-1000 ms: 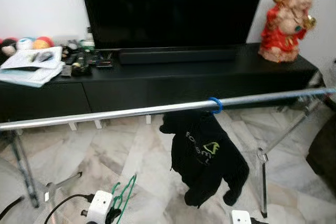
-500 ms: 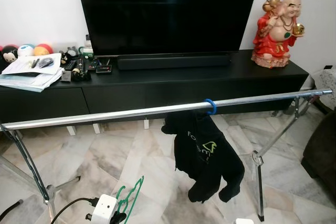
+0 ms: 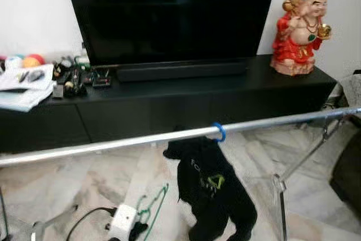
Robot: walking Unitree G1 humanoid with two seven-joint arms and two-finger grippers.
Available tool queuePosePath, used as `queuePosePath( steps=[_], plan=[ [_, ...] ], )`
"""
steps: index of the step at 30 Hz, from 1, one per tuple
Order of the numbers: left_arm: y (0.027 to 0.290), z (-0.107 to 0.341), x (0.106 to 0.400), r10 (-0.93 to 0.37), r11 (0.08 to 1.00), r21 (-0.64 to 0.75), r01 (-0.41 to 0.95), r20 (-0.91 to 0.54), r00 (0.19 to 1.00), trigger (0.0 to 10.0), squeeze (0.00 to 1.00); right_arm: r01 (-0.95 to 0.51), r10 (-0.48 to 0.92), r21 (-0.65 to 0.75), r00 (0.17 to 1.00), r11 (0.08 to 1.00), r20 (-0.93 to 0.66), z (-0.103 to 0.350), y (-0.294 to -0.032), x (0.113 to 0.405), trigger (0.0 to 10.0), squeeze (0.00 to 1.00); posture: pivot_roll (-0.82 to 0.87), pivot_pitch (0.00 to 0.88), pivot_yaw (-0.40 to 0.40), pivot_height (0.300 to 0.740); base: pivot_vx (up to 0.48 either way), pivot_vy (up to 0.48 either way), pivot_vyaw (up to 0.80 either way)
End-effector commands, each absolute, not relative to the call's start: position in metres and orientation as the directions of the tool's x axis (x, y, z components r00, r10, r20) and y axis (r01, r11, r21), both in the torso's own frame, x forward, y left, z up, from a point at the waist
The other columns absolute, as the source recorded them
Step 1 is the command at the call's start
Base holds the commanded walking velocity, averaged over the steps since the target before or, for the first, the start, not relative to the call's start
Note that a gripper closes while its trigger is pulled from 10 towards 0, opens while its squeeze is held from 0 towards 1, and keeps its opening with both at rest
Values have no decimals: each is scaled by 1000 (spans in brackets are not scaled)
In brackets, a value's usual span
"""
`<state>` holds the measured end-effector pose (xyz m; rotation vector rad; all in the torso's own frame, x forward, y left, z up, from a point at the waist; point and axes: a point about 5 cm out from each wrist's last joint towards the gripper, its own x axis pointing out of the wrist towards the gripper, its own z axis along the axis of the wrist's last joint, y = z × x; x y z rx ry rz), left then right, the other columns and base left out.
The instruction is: Hang hanger
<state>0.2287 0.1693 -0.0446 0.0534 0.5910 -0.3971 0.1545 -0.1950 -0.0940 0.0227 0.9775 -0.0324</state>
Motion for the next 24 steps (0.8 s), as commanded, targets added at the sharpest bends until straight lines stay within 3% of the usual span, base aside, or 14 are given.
queuePosePath(
  steps=[1,8,9,12,21,24],
  plan=[
    [180,-42,230,-341,926,-53,374,-546,765,10000,0,21,13,30,572,999,-820,-94,-182,158,10000,0,116,14,-18,740,0,0,0],
    [178,-37,234,-392,905,-71,420,-525,756,10000,0,20,13,30,574,999,-819,-93,-181,161,10000,0,114,14,-17,740,0,0,0],
    [176,-28,241,-485,804,41,593,-533,693,10000,0,19,6,22,582,1000,-813,-89,-187,168,10000,0,119,13,-19,740,0,0,0],
    [174,-15,253,-539,694,157,703,-534,651,10000,0,22,2,18,588,1000,-809,-87,-191,172,10000,0,119,13,-19,740,0,0,0],
    [164,24,282,-621,587,320,743,-411,667,10000,0,22,-4,12,610,1000,-793,-80,-190,190,10000,0,115,13,-18,740,0,0,0],
    [159,35,290,-637,605,312,733,-363,680,10000,0,13,7,19,620,1000,-785,-77,-180,199,10000,0,113,14,-15,740,0,0,0]
  ],
)
